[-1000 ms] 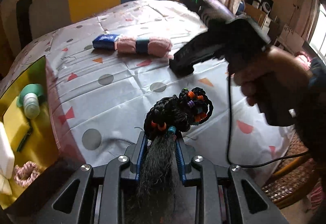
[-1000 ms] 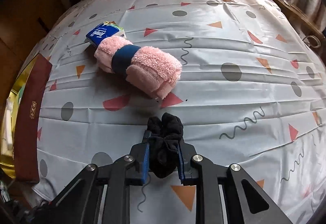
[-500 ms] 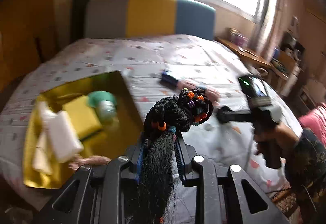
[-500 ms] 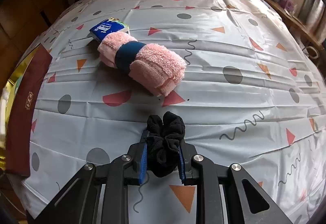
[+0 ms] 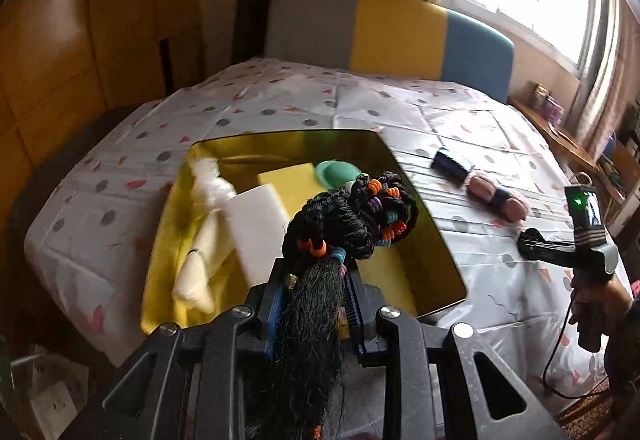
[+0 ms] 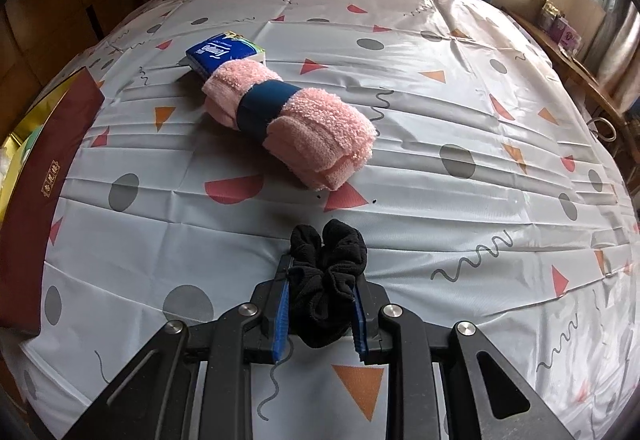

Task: Organize soft objects
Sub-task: 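Carry the hair extension over the gold tray with the left gripper while the right gripper holds the black scrunchie, then lower the hair extension into the gold tray and open the left gripper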

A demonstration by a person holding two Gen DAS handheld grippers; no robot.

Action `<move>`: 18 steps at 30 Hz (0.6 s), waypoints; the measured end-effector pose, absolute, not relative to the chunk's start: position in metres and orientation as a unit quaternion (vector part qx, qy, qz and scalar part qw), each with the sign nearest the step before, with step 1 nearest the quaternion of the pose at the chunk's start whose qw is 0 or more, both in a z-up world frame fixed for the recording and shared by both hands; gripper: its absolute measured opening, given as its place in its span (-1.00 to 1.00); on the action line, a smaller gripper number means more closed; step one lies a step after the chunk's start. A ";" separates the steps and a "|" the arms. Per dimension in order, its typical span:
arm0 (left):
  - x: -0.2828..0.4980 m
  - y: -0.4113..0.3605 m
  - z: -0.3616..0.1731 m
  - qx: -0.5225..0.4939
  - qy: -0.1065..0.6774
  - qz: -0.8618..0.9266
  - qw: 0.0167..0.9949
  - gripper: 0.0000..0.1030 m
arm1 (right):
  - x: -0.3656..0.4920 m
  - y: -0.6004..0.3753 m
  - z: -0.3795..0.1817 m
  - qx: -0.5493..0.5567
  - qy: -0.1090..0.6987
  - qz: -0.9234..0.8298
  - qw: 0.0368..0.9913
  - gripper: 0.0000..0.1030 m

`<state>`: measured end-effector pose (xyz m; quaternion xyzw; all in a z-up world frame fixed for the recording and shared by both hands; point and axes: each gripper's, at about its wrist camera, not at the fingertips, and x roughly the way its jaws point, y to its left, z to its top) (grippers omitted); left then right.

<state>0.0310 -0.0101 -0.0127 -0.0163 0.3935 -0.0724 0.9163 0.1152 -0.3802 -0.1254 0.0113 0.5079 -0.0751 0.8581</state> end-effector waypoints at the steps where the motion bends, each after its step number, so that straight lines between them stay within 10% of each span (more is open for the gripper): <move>1: 0.031 -0.005 -0.015 -0.022 0.396 -0.070 0.916 -0.50 | 0.116 -0.381 -0.126 0.010 0.507 -0.075 0.859 -0.51; 18: 0.035 0.033 -0.031 -0.086 0.424 -0.040 0.900 -0.50 | 0.114 -0.375 -0.126 -0.008 0.500 -0.080 0.862 -0.50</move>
